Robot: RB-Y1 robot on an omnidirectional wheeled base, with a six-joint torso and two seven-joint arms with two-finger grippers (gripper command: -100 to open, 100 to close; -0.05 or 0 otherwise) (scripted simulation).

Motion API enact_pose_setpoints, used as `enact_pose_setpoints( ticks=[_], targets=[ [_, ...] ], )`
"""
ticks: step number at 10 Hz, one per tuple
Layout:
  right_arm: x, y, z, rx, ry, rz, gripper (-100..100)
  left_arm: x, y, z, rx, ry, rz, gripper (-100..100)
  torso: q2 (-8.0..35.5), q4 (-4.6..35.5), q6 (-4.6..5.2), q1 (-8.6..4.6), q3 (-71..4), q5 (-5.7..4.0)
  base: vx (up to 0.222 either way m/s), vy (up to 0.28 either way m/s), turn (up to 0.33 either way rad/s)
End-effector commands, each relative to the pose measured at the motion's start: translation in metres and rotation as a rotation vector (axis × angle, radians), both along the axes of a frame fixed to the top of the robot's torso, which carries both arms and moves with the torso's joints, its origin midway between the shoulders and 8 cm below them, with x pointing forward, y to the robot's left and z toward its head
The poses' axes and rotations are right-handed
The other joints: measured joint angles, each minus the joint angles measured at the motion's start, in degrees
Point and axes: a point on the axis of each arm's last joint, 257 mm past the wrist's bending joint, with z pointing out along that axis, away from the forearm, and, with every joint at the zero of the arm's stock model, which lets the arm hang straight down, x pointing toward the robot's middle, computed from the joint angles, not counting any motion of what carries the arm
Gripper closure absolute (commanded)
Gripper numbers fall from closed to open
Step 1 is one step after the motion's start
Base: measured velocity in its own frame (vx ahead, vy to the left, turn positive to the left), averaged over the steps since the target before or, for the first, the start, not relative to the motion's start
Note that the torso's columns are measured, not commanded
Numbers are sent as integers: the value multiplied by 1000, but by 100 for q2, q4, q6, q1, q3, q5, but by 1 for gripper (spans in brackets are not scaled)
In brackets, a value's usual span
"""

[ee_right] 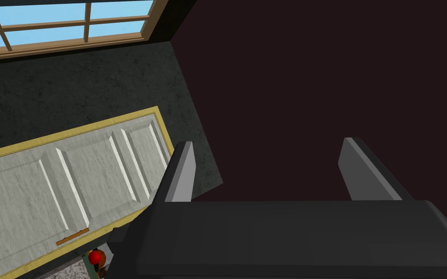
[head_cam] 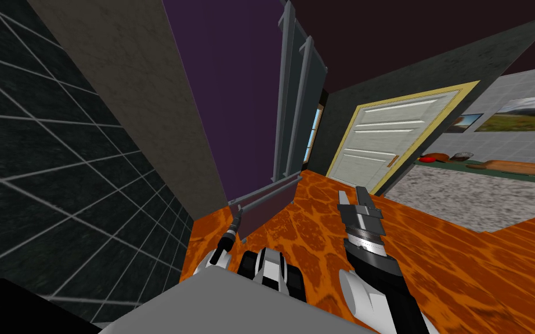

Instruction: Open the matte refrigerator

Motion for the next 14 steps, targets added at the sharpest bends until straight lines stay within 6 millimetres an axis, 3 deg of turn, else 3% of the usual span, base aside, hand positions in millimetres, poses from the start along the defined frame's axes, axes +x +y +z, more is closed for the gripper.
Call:
enact_pose_setpoints(
  ticks=[1, 2, 7, 8, 10, 13, 14],
  targets=[
    [0, 0, 0, 0, 0, 0, 0, 15, 1, -5, -2, 6, -6, -100, 1, 1, 1, -1, 1, -1, -44, -18, 9],
    [0, 0, 0, 0, 0, 0, 0, 29, 4, 1, -1, -9, -10, -100, 2, 0, 0, -1, 1, 0, -59, -23, 24],
    [0, 0, 0, 0, 0, 0, 0, 56, 9, -3, 1, 6, -13, -100, -8, -3, 1, 4, -4, 2, -46, -16, 12],
    [0, 0, 0, 0, 0, 0, 0, 68, 14, 5, 5, -10, -11, -100, -7, -2, 0, 4, -4, 1, -55, -13, 19],
    [0, 0, 0, 0, 0, 0, 0, 69, 13, -1, 4, 6, -12, -100, 0, 0, 0, 0, 1, 0, -28, -12, 3],
    [0, 0, 0, 0, 0, 0, 0, 98, 22, 12, 13, -7, -7, -100, 10, 2, 0, 1, 5, 0, -52, -12, 21],
    [0, 0, 0, 0, 0, 0, 0, 95, 23, 8, 13, 4, -5, -100, 7, 3, 1, -2, 5, -1, -32, -17, -5]
  ],
)
